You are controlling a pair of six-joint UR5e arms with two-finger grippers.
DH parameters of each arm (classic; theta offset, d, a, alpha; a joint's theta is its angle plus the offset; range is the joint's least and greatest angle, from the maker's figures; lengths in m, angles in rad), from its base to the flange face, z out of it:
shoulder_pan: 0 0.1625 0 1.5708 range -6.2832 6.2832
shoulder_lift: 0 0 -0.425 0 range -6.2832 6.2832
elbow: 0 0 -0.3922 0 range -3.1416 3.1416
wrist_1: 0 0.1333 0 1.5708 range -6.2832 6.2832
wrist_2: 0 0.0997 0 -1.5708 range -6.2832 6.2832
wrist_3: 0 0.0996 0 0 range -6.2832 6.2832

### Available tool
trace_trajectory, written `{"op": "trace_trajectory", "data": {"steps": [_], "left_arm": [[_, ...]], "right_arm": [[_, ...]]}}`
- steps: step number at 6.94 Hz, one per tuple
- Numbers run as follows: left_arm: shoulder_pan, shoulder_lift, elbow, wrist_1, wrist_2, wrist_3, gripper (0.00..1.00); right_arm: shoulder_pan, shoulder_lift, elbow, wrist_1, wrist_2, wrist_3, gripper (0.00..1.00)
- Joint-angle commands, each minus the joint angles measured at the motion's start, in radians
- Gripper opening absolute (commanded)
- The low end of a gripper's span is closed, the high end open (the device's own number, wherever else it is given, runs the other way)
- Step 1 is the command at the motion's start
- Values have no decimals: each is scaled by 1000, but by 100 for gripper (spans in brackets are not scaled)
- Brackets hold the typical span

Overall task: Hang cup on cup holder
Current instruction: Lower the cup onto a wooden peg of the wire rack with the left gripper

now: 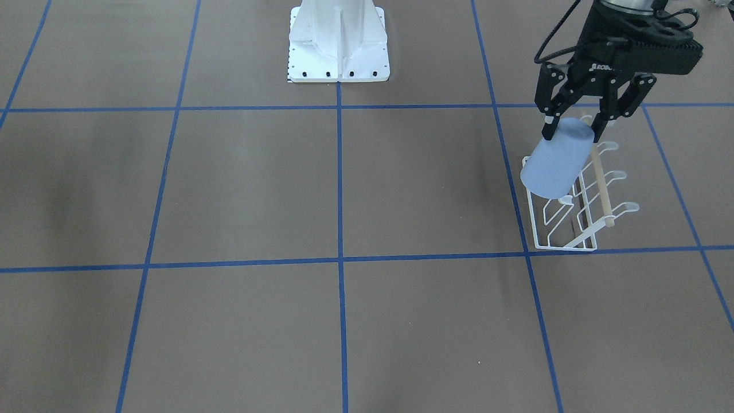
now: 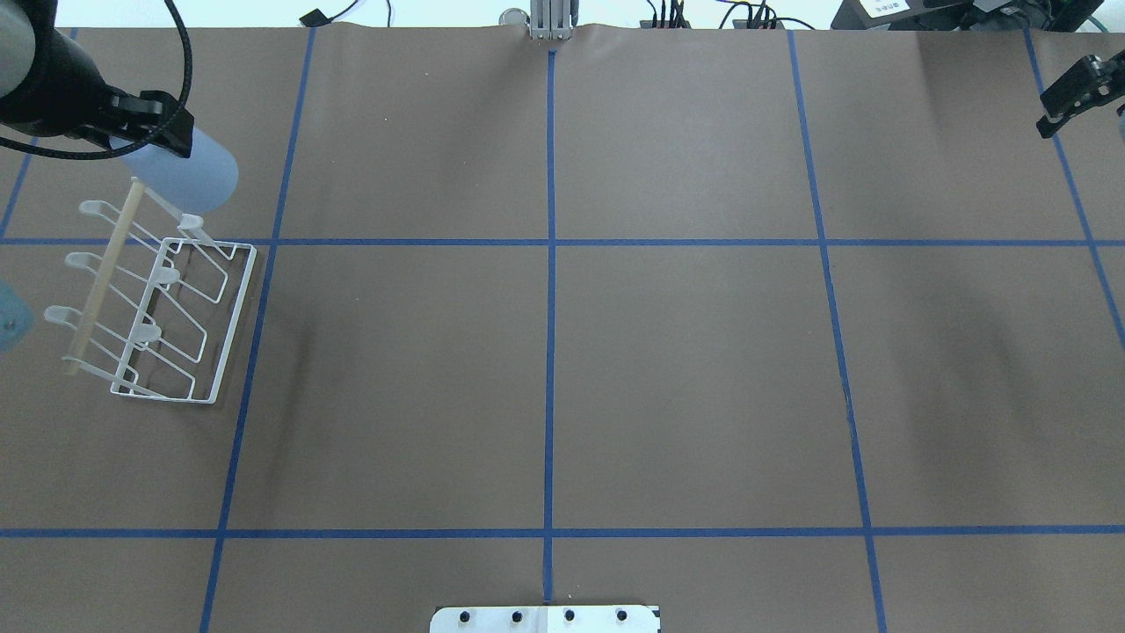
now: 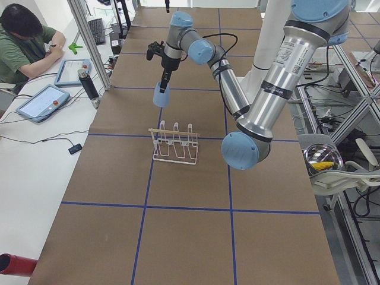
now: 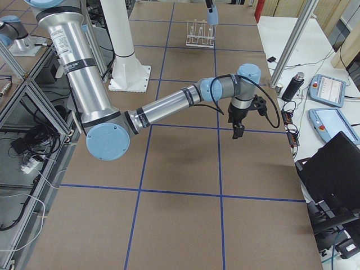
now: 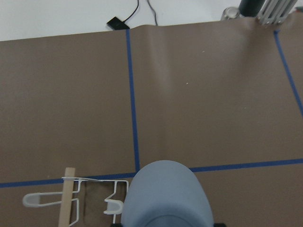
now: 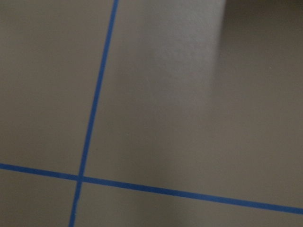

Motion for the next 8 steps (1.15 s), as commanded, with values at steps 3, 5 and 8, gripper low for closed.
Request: {"op": "trace_trajectory", "data": {"steps": [3, 5, 8], "left_arm": [[-43, -35, 200, 50, -59, 194, 0], [-43, -35, 211, 44, -86, 194, 0], [-42, -38, 226, 41, -112, 194, 0]], "right_arm": [[2, -58, 3, -70, -7, -80, 100], [2, -52, 3, -78, -4, -80, 100], [2, -57, 3, -81, -10, -80, 100]]}}
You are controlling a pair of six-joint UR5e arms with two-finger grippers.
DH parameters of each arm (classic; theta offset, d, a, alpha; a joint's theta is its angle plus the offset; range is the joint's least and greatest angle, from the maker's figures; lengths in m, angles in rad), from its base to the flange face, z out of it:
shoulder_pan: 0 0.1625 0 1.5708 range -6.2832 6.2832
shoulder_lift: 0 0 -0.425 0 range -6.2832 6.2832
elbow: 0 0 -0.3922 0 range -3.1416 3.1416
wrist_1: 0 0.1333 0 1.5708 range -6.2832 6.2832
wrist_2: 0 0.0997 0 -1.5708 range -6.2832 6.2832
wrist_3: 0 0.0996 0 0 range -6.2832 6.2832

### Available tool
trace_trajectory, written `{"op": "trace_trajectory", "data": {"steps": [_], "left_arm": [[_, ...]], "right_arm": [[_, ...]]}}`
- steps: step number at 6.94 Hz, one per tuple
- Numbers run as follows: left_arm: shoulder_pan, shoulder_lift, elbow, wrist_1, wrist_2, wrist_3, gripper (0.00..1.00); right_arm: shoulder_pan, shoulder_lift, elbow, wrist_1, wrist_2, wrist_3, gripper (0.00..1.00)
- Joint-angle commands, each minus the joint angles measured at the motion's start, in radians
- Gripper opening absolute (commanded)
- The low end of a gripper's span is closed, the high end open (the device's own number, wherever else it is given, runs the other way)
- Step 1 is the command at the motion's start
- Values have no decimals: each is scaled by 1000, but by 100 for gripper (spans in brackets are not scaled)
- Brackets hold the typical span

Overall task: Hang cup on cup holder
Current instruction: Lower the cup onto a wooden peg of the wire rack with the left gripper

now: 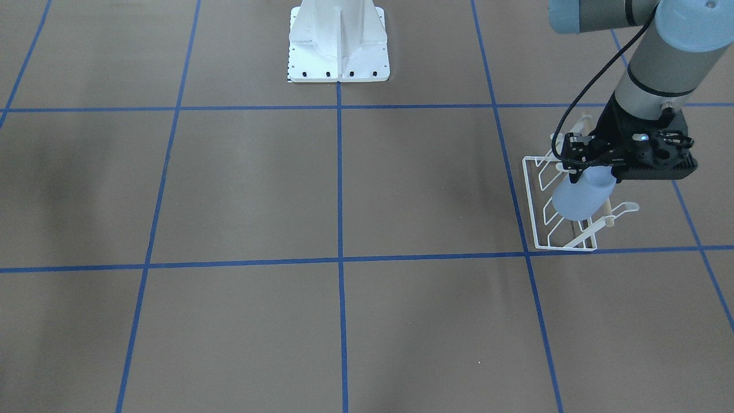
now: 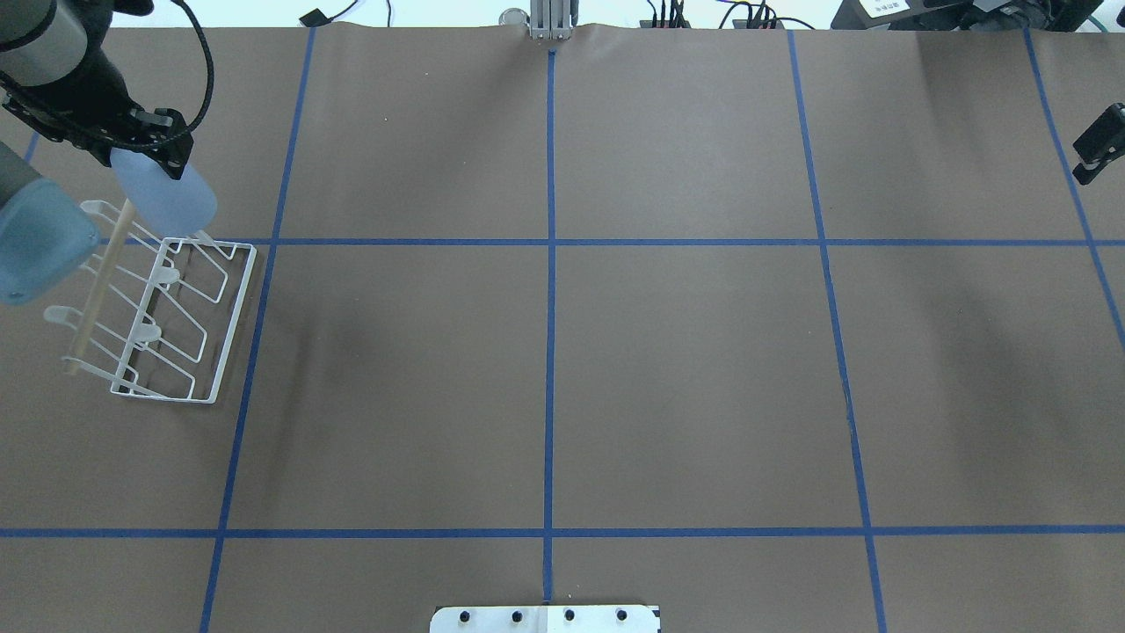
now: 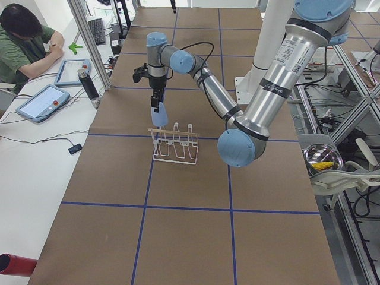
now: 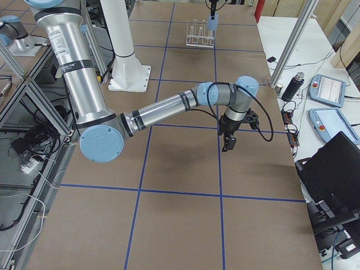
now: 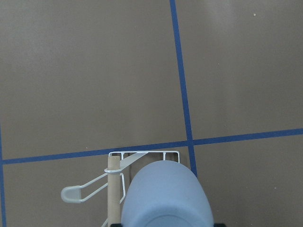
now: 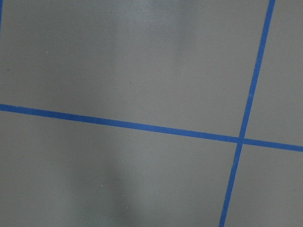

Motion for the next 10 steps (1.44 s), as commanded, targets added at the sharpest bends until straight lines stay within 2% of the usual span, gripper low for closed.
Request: {"op": "trace_trajectory", "data": {"steps": [1, 5, 6, 7, 10], "left_arm": [[3, -1, 24, -5, -8, 2, 0], [11, 2, 98, -48, -37, 3, 0], [11, 5, 103, -48, -37, 2, 17], [11, 11, 95, -58, -39, -9, 98], [9, 89, 94, -208, -34, 6, 99]], "right_arm": [[0, -4, 2, -1, -3, 0, 100], [0, -7, 7, 2, 2, 0, 100], [0, -7, 7, 1, 3, -2, 100], [0, -8, 7, 1, 8, -2, 100], [2, -24, 7, 18, 55, 0, 100]]}}
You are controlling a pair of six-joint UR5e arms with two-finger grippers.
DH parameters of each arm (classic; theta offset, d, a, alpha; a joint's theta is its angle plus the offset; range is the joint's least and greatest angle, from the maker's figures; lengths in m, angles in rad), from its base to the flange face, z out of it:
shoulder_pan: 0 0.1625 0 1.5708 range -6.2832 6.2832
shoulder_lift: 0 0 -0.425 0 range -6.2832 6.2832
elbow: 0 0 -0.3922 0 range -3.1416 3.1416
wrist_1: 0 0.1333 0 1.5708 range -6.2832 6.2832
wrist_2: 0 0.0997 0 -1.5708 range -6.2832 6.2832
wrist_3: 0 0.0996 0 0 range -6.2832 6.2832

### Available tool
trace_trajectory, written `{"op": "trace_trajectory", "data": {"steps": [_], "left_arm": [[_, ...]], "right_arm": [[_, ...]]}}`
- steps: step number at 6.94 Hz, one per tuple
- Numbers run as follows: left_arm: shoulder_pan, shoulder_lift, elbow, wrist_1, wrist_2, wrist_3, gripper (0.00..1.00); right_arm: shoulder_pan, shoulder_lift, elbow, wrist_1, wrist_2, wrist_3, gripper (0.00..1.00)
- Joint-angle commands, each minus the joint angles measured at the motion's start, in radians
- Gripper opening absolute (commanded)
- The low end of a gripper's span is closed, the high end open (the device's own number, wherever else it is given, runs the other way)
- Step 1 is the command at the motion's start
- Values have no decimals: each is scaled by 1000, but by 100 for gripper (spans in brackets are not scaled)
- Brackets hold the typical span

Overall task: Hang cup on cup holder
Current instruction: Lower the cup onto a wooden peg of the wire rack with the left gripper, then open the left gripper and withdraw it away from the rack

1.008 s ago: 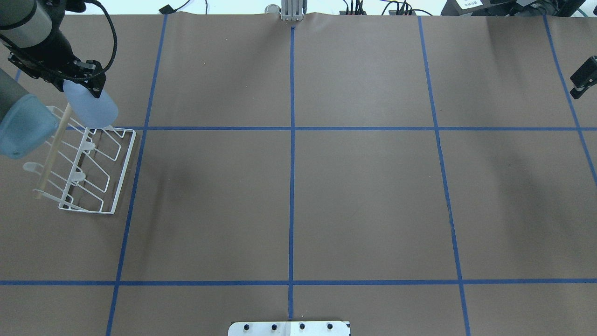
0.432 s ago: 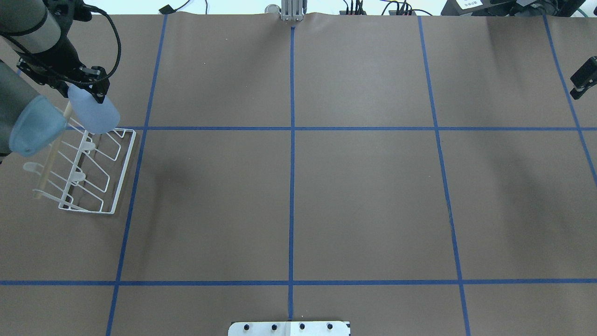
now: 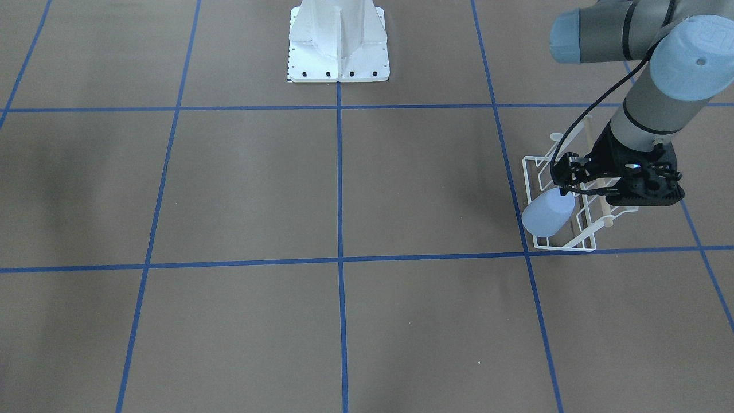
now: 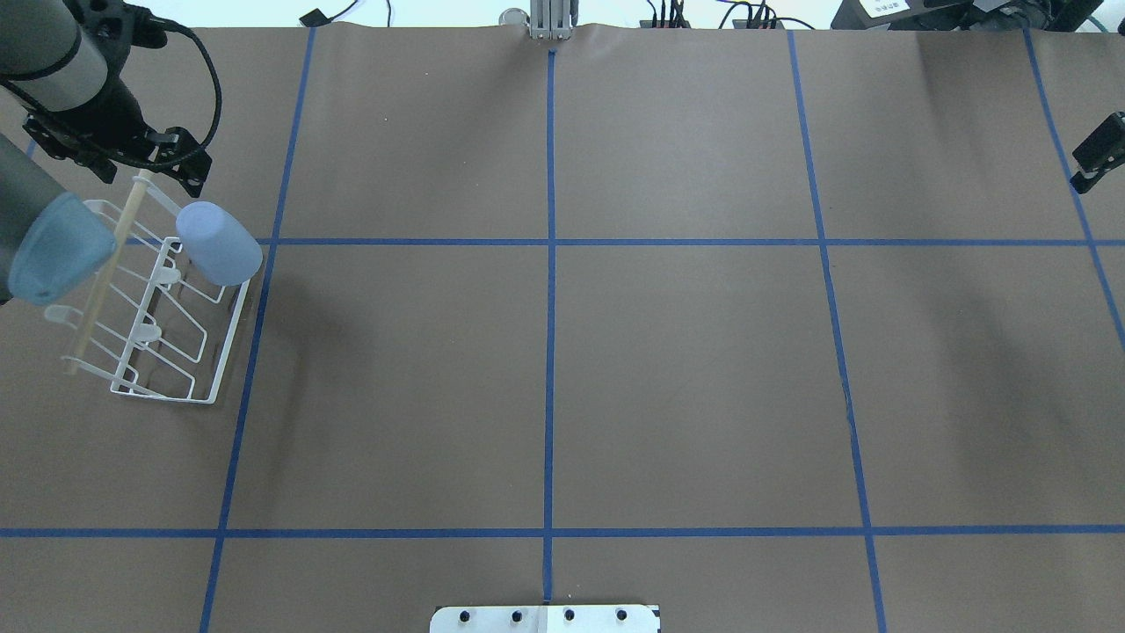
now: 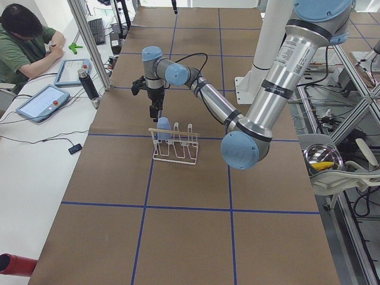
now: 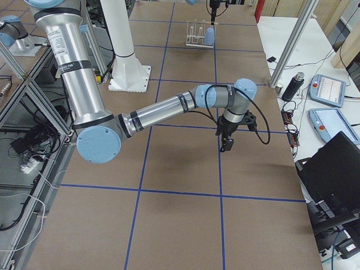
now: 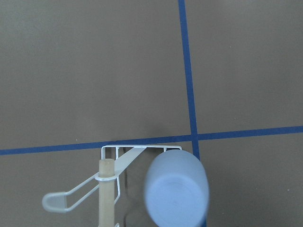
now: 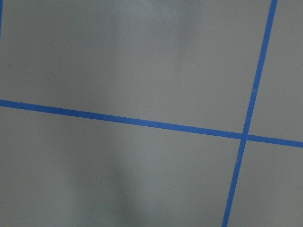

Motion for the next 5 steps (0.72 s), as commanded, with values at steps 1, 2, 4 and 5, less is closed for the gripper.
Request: {"op": "trace_trajectory", "data": {"steps": [1, 2, 4, 5], "left_arm": [[-13, 59, -8, -102, 4, 7, 99], [-67, 63, -10, -102, 0, 8, 99], [-221, 127, 2, -88, -2, 260, 99], [-301, 157, 56, -91, -56, 334, 99]], "right_arm": [[1, -8, -6, 45, 10, -1, 100], [4, -25, -6, 116, 10, 2, 100], [21, -61, -6, 141, 9, -1, 100], [42, -83, -6, 139, 24, 1, 100]]}}
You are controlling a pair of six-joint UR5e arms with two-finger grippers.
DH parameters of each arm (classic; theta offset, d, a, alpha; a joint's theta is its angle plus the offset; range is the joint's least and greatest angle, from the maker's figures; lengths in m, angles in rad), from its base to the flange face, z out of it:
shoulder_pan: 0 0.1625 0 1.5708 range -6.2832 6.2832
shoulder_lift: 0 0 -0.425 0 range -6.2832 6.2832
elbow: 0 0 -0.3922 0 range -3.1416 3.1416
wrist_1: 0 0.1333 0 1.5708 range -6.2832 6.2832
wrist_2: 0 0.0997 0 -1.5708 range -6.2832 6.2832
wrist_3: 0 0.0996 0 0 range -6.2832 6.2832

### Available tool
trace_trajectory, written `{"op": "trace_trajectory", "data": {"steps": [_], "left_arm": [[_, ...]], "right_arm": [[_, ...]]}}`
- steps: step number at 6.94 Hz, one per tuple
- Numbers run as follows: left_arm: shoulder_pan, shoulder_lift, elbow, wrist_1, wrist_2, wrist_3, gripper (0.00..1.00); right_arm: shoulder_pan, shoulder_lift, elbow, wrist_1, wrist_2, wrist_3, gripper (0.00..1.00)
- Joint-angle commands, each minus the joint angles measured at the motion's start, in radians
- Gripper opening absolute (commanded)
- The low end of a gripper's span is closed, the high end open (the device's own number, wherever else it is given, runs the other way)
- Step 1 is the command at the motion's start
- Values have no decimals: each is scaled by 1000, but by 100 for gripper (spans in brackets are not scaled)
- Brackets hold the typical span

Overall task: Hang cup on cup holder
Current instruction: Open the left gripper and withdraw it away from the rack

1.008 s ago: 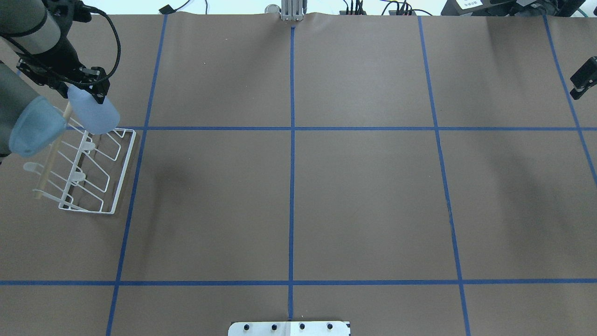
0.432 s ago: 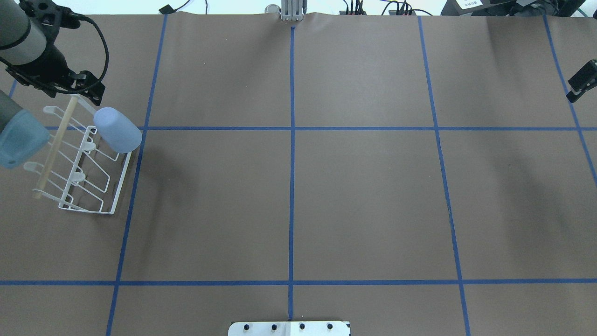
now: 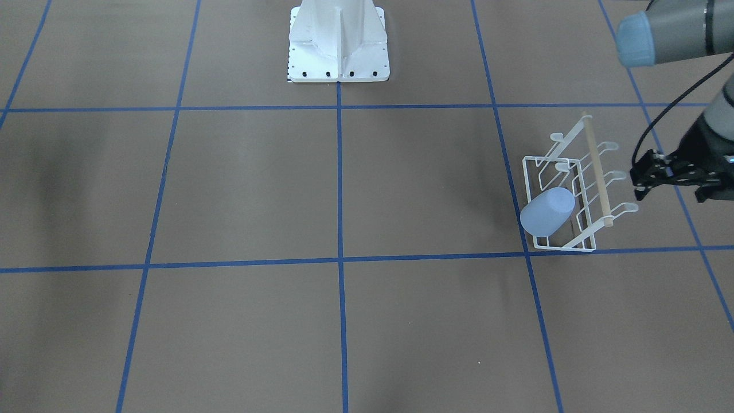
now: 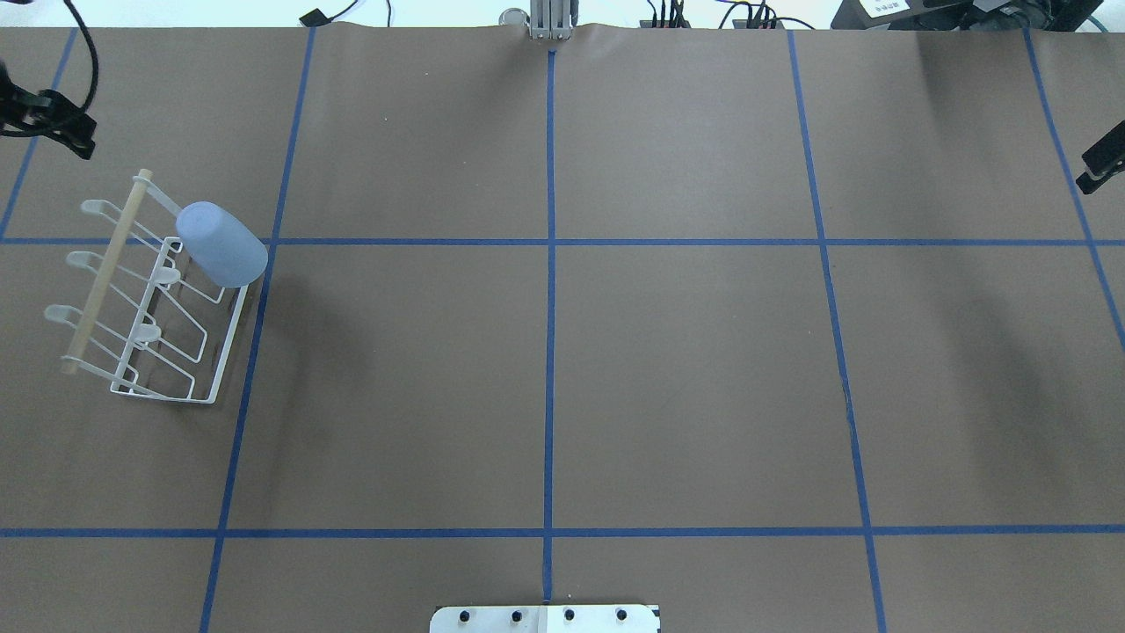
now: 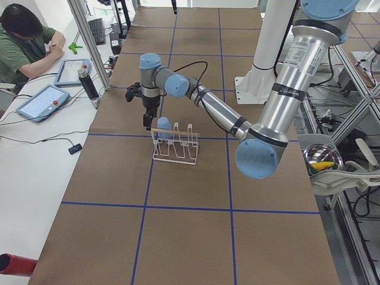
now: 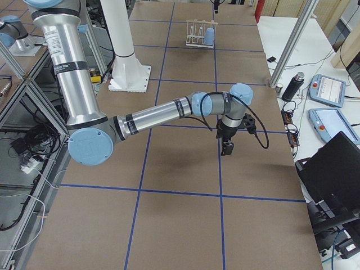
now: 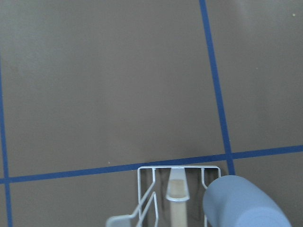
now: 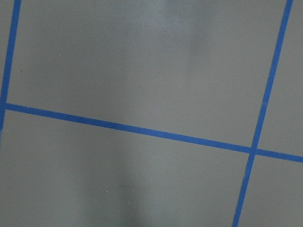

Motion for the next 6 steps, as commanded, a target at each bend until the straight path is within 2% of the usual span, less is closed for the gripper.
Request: {"op": "trace_trajectory", "data": {"steps": [1, 3, 5, 6], "left_arm": [[-169, 40, 90, 2, -83, 164, 99], [-271, 89, 151, 4, -108, 349, 99], [-357, 199, 210, -62, -167, 356, 99], [-357, 248, 210, -129, -166, 345, 99]], "right_arm": [[39, -66, 3, 7, 58, -1, 100], [65, -110, -2, 7, 64, -5, 100], [85, -145, 1, 7, 64, -5, 100], [89, -159, 3, 7, 64, -5, 100]]}}
